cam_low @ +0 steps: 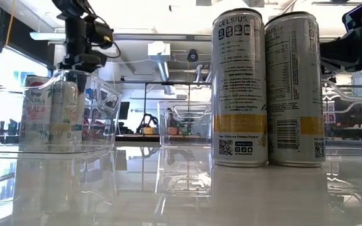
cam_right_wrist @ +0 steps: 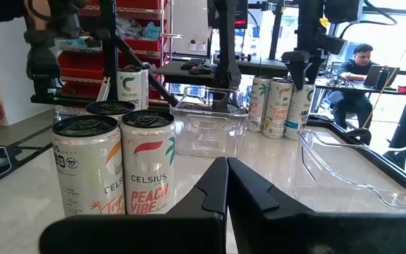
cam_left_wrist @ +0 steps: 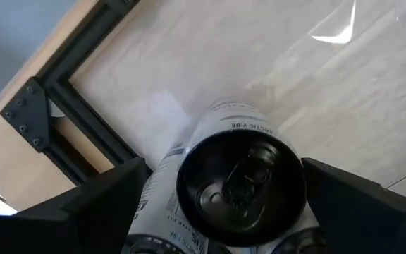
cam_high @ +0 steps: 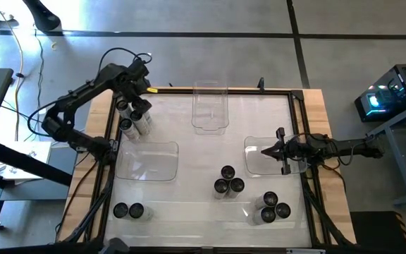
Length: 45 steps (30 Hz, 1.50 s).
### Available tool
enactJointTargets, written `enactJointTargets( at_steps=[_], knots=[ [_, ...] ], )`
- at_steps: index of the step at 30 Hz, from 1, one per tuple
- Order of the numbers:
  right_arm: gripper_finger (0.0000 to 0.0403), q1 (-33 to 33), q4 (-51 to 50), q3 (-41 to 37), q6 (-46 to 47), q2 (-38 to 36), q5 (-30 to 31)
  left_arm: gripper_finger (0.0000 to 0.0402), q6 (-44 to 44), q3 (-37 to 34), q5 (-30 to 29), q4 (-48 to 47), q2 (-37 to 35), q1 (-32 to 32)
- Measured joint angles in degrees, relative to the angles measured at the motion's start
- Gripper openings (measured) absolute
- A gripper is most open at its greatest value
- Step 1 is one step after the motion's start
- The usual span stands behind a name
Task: Sort soda cans
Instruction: Put the top left white-blue soda can into the top middle transparent bin
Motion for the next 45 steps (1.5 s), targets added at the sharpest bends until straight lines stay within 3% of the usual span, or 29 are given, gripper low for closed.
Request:
enactJointTargets(
  at_steps=[5,11,17,25,30,38,45],
  knots=[
    [0.0000,0.01,-0.02,0.00,0.00,0.00,-0.01,0.0329,0.02,0.00,1.24,0.01,2.33,-0.02],
    [0.0000,0.00,-0.01,0.00,0.01,0.00,-0.01,0.0247,0.42,0.02,1.37,0.04,2.86,-0.04],
    [0.0000,0.01,-0.01,0.00,0.01,0.00,-0.01,0.0245,1.06,2.94,-0.56,-0.44,2.14,-0.18],
    [0.0000,0.00,0.00,0.02,0.00,0.00,-0.01,0.0245,1.30,22.08,-0.73,0.05,2.41,-5.57],
    [0.0000,0.01,-0.01,0.00,0.00,0.00,0.00,0.0245,0.74,36.55,4.27,0.47,5.88,-13.23],
    [0.0000,-0.02,-0.02,0.00,0.00,0.00,-0.01,0.0245,3.36,53.49,8.28,-1.85,21.40,-25.95],
    [0.0000,0.00,-0.01,0.00,0.00,0.00,-0.01,0.0245,6.49,60.23,6.64,-9.57,35.61,-27.32]
  ],
)
